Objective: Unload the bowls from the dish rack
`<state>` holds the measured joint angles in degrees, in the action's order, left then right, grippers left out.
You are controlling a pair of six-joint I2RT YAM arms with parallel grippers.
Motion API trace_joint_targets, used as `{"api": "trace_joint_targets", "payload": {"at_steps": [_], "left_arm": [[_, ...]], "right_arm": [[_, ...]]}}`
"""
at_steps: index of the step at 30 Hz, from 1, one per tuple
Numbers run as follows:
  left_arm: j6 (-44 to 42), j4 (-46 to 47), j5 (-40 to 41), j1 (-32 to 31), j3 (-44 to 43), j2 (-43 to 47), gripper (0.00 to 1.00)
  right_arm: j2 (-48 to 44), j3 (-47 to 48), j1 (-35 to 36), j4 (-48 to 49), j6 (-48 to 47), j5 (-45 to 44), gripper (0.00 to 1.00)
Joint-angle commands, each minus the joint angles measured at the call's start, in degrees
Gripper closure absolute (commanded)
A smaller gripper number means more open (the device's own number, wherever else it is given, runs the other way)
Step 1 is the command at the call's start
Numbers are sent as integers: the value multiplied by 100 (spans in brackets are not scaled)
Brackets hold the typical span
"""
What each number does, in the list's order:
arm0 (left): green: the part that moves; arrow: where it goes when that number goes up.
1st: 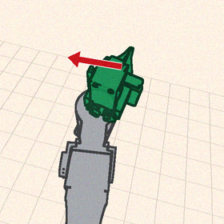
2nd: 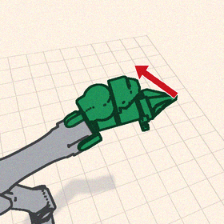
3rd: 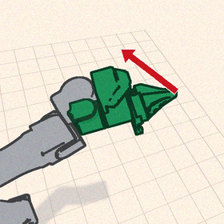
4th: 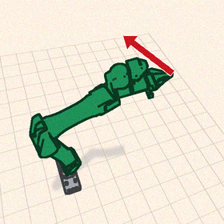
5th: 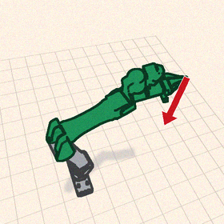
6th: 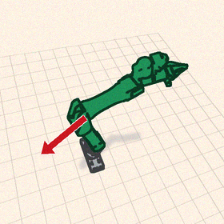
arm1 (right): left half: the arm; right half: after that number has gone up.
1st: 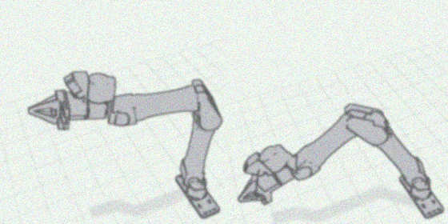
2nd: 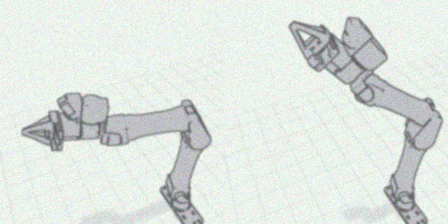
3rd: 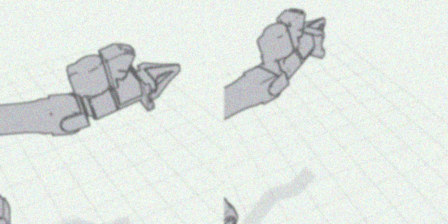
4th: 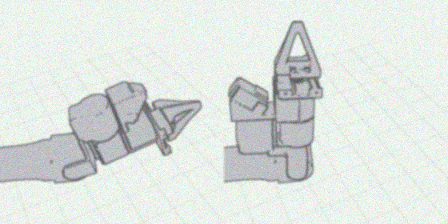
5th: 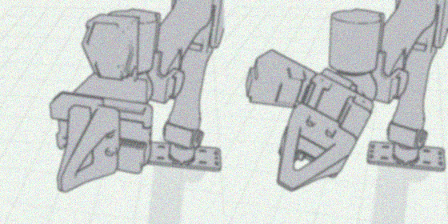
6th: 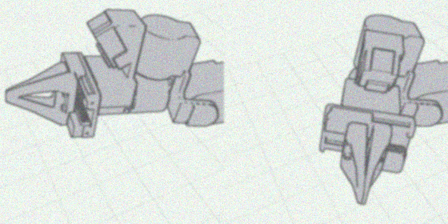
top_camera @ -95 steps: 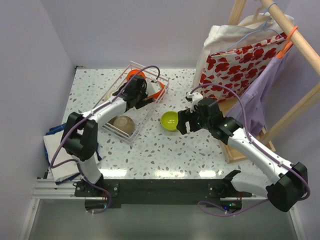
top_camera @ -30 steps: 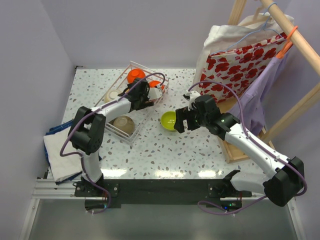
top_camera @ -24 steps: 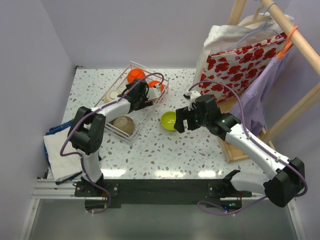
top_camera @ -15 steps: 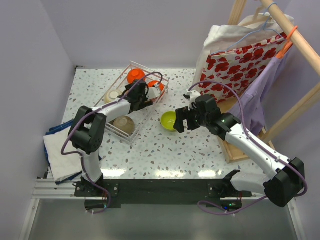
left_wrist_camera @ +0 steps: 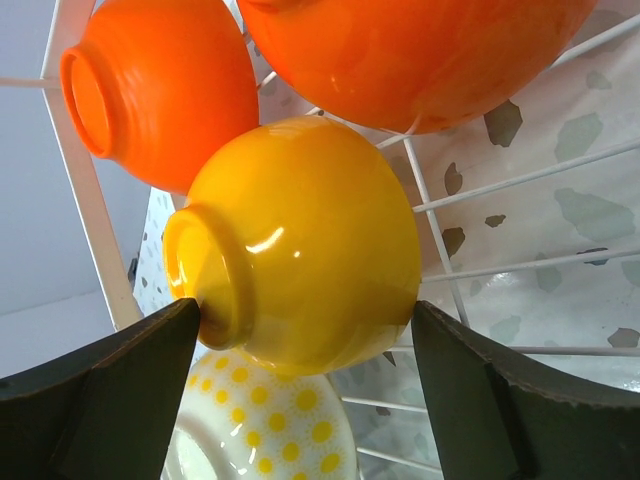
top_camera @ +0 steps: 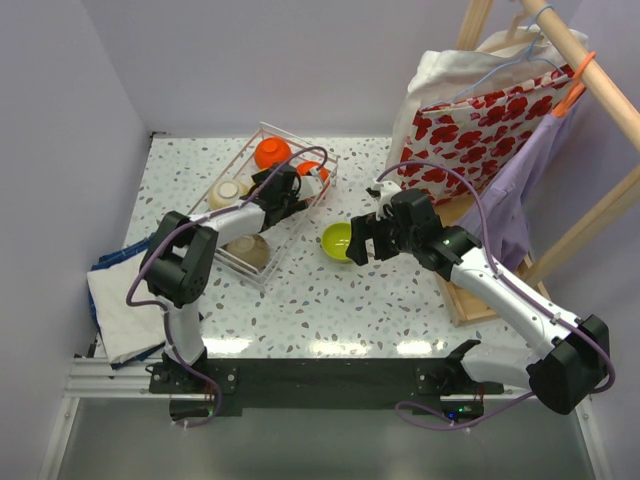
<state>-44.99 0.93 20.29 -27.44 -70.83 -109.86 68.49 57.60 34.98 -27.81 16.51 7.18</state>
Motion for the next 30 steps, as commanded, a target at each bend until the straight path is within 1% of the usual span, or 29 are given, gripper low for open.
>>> {"api": "trace_joint_targets", "payload": {"at_steps": [1, 4, 9, 13, 16, 17, 19, 20, 24, 27, 30], "left_arm": [[87, 355, 150, -112, 157, -88, 14], [-9, 460, 203, -191, 201, -88, 14], [-404, 619, 352, -270, 333, -140, 11], [-511, 628, 493, -350, 359, -149, 13], [-519, 663, 546, -385, 368, -62, 15], [-519, 672, 554, -402, 359, -35, 19], [-528, 680, 616, -420, 350, 35, 21], [-511, 698, 616, -429, 350, 61, 25], [-502, 777, 686, -455, 341, 245, 34], [-519, 873, 730, -473, 342, 351, 35], [-554, 1022, 861, -490, 377, 439, 38]], "right_arm": [[-72, -39, 17, 267, 106, 126, 12], [-108, -65, 26, 276, 98, 117, 12], [-178, -100, 9, 250, 80, 73, 12], [-178, -127, 17, 294, 106, 99, 12], [-160, -135, 17, 355, 133, 143, 12], [-169, -135, 17, 356, 142, 152, 12], [-178, -144, 17, 373, 142, 170, 12], [-178, -144, 17, 373, 150, 170, 12], [-248, -188, 17, 399, 150, 161, 12], [-301, -258, 17, 443, 159, 152, 12], [-345, -320, 17, 470, 177, 161, 12]]}}
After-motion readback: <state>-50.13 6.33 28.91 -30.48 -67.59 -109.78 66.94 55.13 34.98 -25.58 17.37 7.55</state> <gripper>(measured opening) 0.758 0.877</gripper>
